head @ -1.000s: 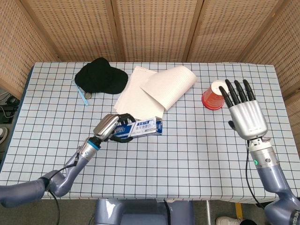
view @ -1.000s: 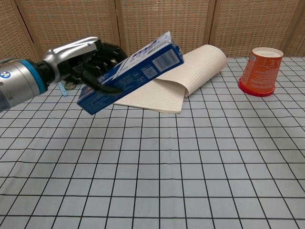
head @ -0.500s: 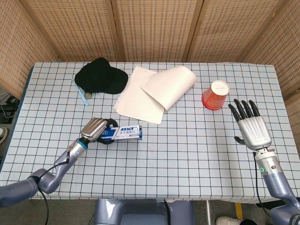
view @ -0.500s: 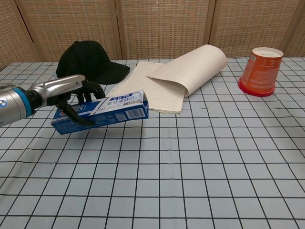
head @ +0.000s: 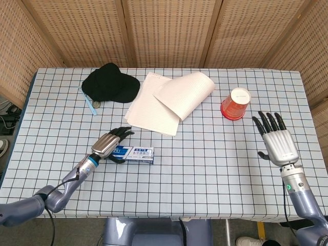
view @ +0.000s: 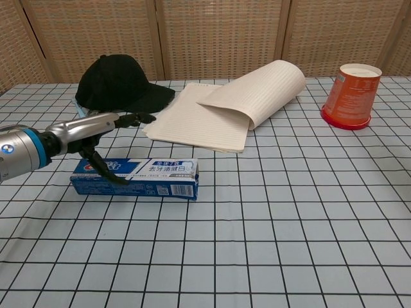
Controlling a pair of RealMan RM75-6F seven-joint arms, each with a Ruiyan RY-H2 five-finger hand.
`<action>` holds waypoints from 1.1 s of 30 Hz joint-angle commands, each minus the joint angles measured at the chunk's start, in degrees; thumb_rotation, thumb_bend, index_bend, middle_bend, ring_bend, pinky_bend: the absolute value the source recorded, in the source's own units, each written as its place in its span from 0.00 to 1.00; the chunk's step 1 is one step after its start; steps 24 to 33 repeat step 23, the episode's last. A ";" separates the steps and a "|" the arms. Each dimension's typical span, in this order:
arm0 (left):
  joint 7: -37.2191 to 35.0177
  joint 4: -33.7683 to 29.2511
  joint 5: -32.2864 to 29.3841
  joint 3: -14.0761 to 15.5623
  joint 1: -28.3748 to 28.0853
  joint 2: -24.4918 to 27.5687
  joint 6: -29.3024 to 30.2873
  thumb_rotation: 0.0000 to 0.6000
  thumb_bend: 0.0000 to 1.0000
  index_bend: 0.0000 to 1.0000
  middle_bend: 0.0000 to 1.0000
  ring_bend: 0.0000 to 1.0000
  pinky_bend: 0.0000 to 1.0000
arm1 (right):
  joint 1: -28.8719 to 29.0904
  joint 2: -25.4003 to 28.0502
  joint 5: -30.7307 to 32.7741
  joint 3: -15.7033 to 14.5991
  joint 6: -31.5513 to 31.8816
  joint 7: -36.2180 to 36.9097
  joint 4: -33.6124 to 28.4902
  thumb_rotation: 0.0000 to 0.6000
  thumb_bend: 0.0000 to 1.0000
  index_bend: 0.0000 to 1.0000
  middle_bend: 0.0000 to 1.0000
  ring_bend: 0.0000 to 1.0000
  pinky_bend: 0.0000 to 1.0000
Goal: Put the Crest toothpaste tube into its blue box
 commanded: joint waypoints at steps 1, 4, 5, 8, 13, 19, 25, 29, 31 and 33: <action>-2.30 -5.30 0.58 -1.13 1.76 3.92 4.51 1.00 0.00 0.00 0.00 0.00 0.00 | -0.83 0.10 -0.83 -0.41 0.69 0.95 -0.47 1.00 0.00 0.00 0.00 0.00 0.00; -1.36 -10.53 0.96 -1.61 4.36 7.97 9.62 1.00 0.00 0.00 0.00 0.00 0.00 | -2.23 -0.05 -2.19 -1.20 1.99 2.67 -0.98 1.00 0.00 0.00 0.00 0.00 0.00; 0.45 -13.00 0.74 -1.50 5.80 9.83 11.64 1.00 0.00 0.00 0.00 0.00 0.00 | -2.91 -0.16 -2.80 -1.63 2.64 3.32 -1.04 1.00 0.00 0.00 0.00 0.00 0.00; 6.07 -17.89 -0.81 -1.01 8.78 13.25 14.69 1.00 0.00 0.00 0.00 0.00 0.00 | -4.24 -0.60 -4.07 -2.23 4.39 3.91 -0.70 1.00 0.00 0.00 0.00 0.00 0.00; 17.69 -28.24 -4.75 1.39 18.14 18.80 25.02 1.00 0.00 0.00 0.00 0.00 0.00 | -8.38 -3.16 -7.24 -3.59 10.70 5.79 1.79 1.00 0.00 0.00 0.00 0.00 0.00; 27.05 -33.82 -5.32 3.54 25.22 21.61 33.71 1.00 0.00 0.00 0.00 0.00 0.00 | -11.63 -4.57 -9.11 -4.26 14.75 8.90 4.18 1.00 0.00 0.00 0.00 0.00 0.00; 27.89 -37.03 -3.10 4.72 28.43 23.93 37.30 1.00 0.00 0.00 0.00 0.00 0.00 | -13.17 -4.74 -9.85 -4.44 16.14 10.78 5.84 1.00 0.00 0.00 0.00 0.00 0.00; 27.89 -37.03 -3.10 4.72 28.43 23.93 37.30 1.00 0.00 0.00 0.00 0.00 0.00 | -13.17 -4.74 -9.85 -4.44 16.14 10.78 5.84 1.00 0.00 0.00 0.00 0.00 0.00; 27.89 -37.03 -3.10 4.72 28.43 23.93 37.30 1.00 0.00 0.00 0.00 0.00 0.00 | -13.17 -4.74 -9.85 -4.44 16.14 10.78 5.84 1.00 0.00 0.00 0.00 0.00 0.00; 27.89 -37.03 -3.10 4.72 28.43 23.93 37.30 1.00 0.00 0.00 0.00 0.00 0.00 | -13.17 -4.74 -9.85 -4.44 16.14 10.78 5.84 1.00 0.00 0.00 0.00 0.00 0.00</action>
